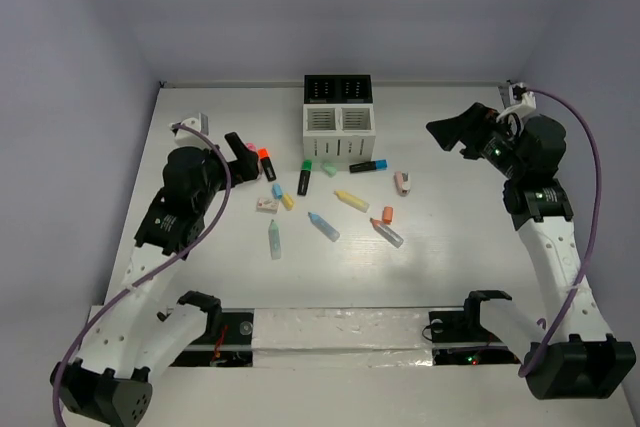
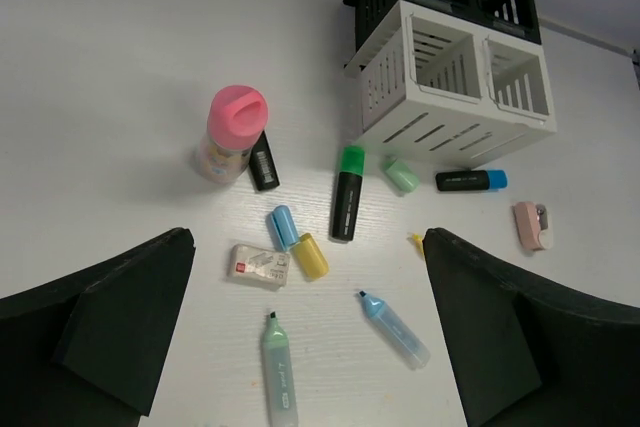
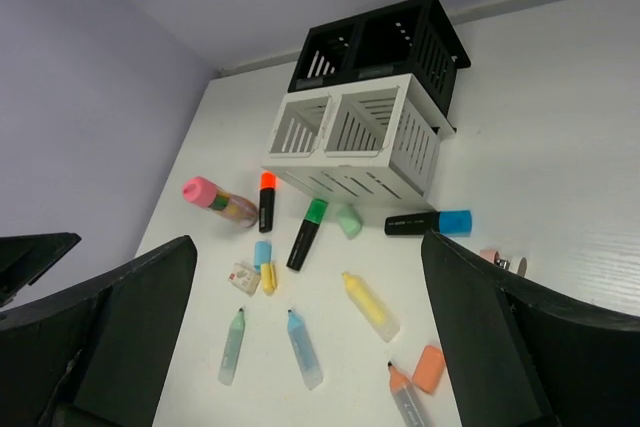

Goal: Sort the stationery into containers
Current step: Pick up the stationery from the center of the board.

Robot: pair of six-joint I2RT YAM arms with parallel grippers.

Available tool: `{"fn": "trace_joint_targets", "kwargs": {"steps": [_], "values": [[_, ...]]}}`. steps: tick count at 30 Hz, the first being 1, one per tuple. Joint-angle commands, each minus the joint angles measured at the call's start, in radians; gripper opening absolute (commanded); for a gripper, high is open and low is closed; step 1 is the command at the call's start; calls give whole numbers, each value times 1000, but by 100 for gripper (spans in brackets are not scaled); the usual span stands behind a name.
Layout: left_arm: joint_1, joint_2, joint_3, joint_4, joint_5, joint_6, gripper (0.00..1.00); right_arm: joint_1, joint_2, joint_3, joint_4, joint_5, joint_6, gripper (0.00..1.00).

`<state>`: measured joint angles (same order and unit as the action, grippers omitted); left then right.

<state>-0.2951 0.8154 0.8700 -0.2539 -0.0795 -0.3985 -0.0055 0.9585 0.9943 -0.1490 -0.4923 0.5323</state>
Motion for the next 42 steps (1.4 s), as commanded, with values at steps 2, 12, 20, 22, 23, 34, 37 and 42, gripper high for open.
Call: {"fn": "trace_joint_targets", "kwargs": {"steps": [2,12,20,22,23,34,37,42], "values": [[-3,45,-16,15,-11,9,99,4,0,-25,49,-20,18,100],[-3,212,20,70,-71,17,99,13,3,-63,77,-26,29,100],[-3,396,89,145,-106,-22,99,24,9,-103,123,-23,35,100],[-3,441,99,156,-114,-25,99,33,11,-109,127,-19,31,100],[-3,450,104,159,-114,-23,99,33,11,-109,127,-17,29,100],[-12,614,176,168,-244,-8,90,61,22,-117,140,-29,24,100],[-21,651,193,177,-263,-2,88,70,20,-120,138,-32,23,100],[-21,705,216,180,-301,1,82,70,22,-126,138,-32,18,100]]}}
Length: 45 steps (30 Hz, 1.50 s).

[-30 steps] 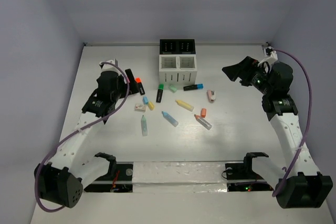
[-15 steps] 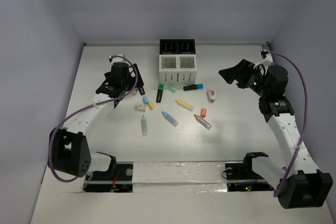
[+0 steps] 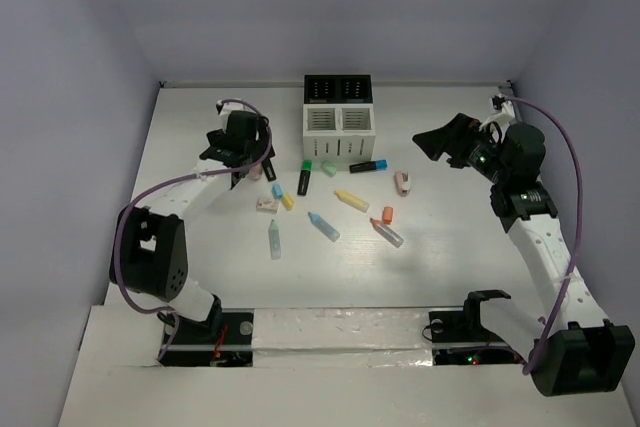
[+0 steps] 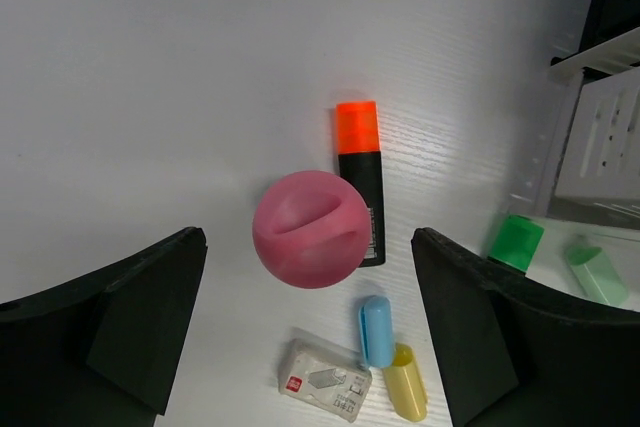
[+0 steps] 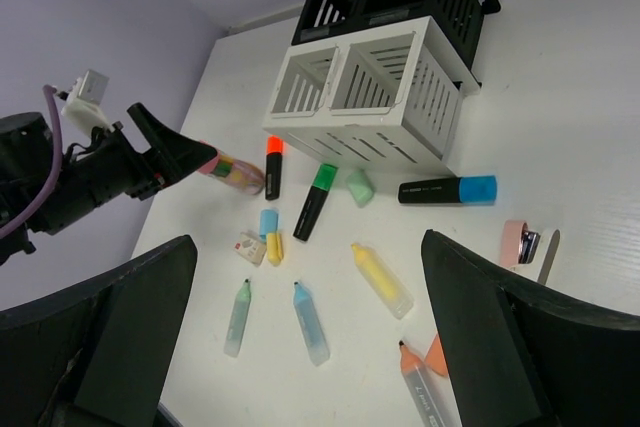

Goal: Sort the stationery into containers
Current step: Pick up the stationery from the center of the board, then place the stationery in the storage box.

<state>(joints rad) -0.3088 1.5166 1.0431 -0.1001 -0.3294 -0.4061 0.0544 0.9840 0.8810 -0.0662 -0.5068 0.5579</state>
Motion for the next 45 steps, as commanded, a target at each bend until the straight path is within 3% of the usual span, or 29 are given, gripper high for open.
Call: {"fn": "trace_joint_targets", "kwargs": {"steps": [1,8,11,12,18,23,27,39,45], "values": [[-7,10,41,30,-51,9,81,10,-5,-14,55,-18,-7,100],[-16,31,48,33,-72,12,62,19,4,-17,55,-13,-6,100],[-16,31,46,28,-86,12,41,19,4,-19,55,-10,-7,100],[-16,30,47,17,-94,10,26,19,4,-19,55,-9,-7,100],[-16,-15,100,-58,-146,36,9,19,2,-19,57,-1,-12,100],[-55,-114,221,-124,-175,81,8,19,4,-25,55,1,-12,100],[-114,-110,449,-159,-99,98,7,19,12,-28,55,5,-15,100],[-205,318,1096,-233,27,136,5,19,27,-37,55,33,-27,100],[-205,497,1305,-233,78,141,5,19,35,-45,86,21,-21,100]]}}
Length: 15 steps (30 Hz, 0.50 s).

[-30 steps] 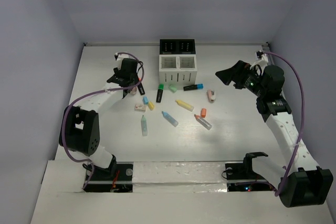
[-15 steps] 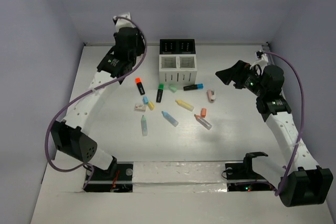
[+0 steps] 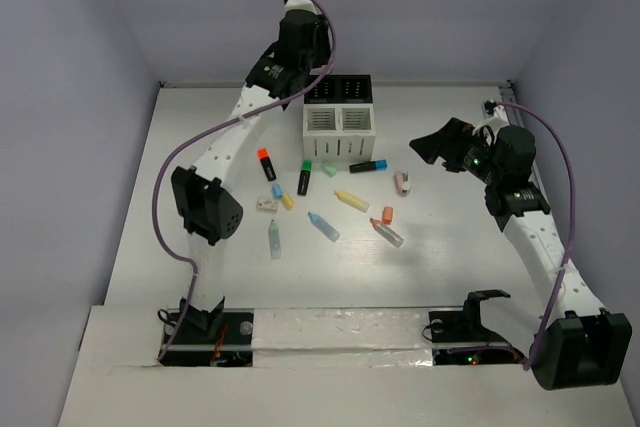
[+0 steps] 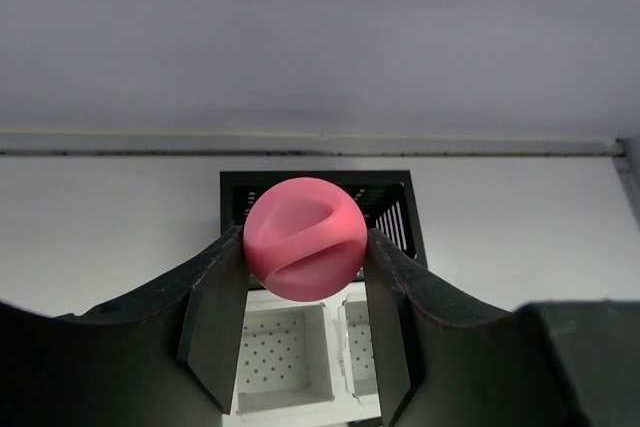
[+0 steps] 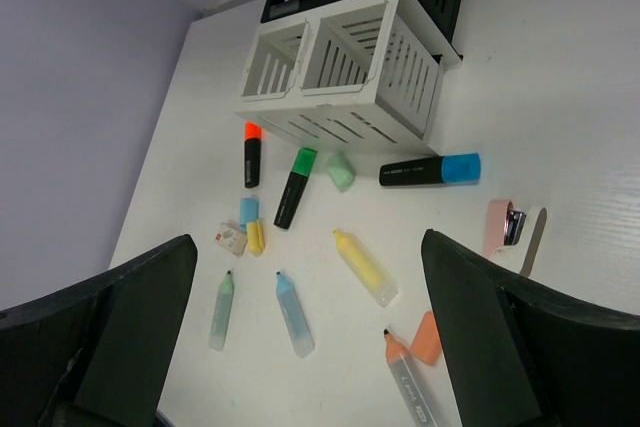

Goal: Sort the stationery into containers
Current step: Place the stationery in the storage box.

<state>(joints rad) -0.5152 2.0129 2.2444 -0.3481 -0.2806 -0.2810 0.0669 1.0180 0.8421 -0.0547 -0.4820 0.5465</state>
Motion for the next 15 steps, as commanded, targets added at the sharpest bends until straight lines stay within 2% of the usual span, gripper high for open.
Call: {"fn": "trace_joint_targets", "kwargs": {"steps": [1,9,15], "values": [[1,23,113,29,38,17,5,7,2,-9,76,-9,-10,100],[-37,79,84,141,153,-6,5,16,10,-14,85,-18,-7,100],[-62,168,124,166,139,6,6,16,8,-14,84,-20,-5,100]]}}
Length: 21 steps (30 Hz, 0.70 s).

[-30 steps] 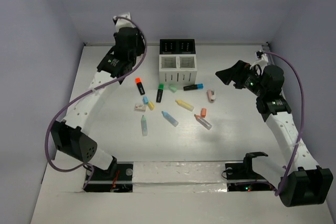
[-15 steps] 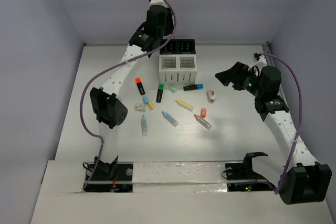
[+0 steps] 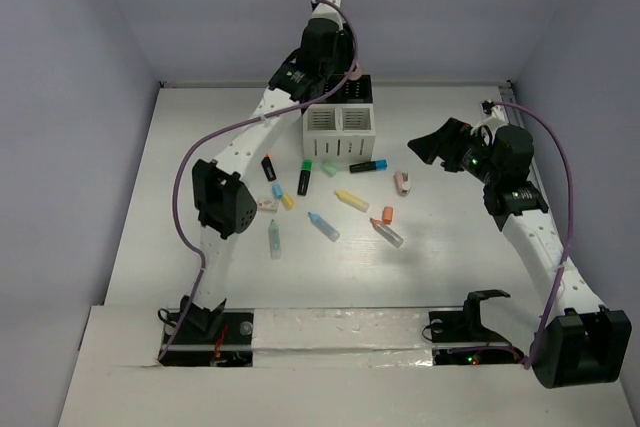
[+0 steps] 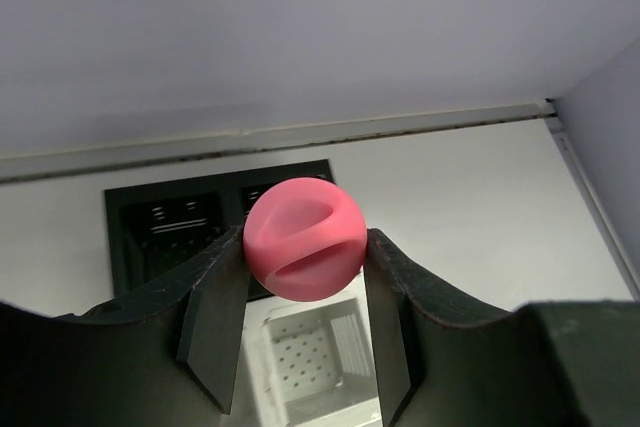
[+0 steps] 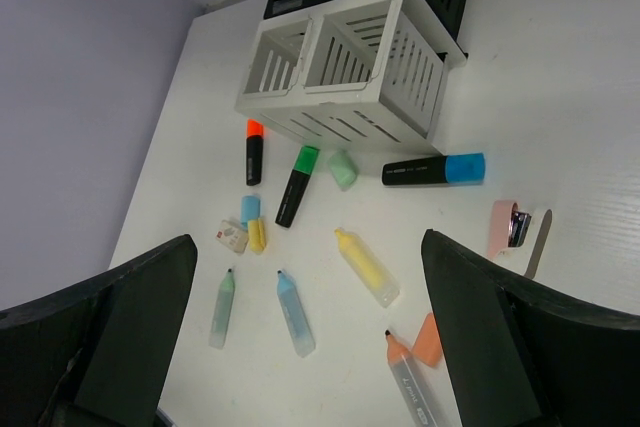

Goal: Sort the stationery into containers
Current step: Place the stationery in the storage box.

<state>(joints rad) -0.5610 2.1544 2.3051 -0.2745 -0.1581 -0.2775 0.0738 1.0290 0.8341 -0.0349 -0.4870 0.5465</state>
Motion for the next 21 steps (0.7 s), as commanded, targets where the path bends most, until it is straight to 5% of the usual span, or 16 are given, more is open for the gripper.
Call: {"fn": "trace_joint_targets", "kwargs": {"steps": [1,21], "values": [[-16,48,73,89,12,1,6,9,-3,-6,63,-15,-5,100],[-16,153,85,156,-20,-12,12,27,-1,-7,73,-22,-3,100]]}}
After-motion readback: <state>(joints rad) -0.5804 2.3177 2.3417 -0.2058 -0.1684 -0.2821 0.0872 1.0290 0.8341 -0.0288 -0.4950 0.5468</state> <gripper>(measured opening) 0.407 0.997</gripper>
